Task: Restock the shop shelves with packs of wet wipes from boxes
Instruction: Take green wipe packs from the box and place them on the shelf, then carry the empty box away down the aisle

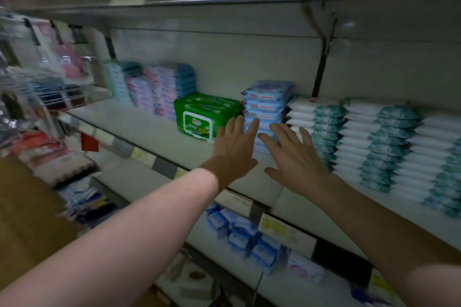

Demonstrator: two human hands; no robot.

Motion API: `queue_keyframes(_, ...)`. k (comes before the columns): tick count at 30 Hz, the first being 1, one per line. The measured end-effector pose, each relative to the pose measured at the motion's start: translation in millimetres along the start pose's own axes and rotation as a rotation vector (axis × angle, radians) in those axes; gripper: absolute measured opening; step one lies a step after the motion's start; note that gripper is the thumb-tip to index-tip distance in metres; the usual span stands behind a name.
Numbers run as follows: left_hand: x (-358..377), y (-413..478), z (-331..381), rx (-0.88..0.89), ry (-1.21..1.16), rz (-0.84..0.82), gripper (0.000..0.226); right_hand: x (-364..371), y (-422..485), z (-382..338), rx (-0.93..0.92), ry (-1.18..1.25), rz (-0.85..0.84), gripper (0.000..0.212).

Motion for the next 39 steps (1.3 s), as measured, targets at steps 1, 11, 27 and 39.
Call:
queue_keyframes(1,1.0,-6.6,-14.0,-0.024,0.001,-0.002,0.100,-0.4,5.0,-15.4,-0.024,0.000,0.007,0.077)
queue_keyframes(11,-10.4,-103.7,-122.5,-0.371,0.095,-0.065,0.097,-15.7,22.9,-145.6,-0.322,0.079,0.022,0.076)
queue_keyframes(27,-1.8,-381.9,-120.3,-1.000,0.117,-0.183,0.094,-14.6,-152.0,-322.5,-0.937,0.213,0.002,0.072)
queue_keyframes(39,28.6,-624.9,-53.3,-1.373,0.067,-0.410,0.096,-3.1,-373.5,-426.9,-1.385,0.240,-0.127,0.079)
Point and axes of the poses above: each hand's wrist, its own y-axis towards the middle knuckle, its own x-axis out of the palm, z = x × y, the point moved 10 cm from there along y, towards the middle knuckle, and after that the axes turned 9 degrees about x, right-handed, at the moved point
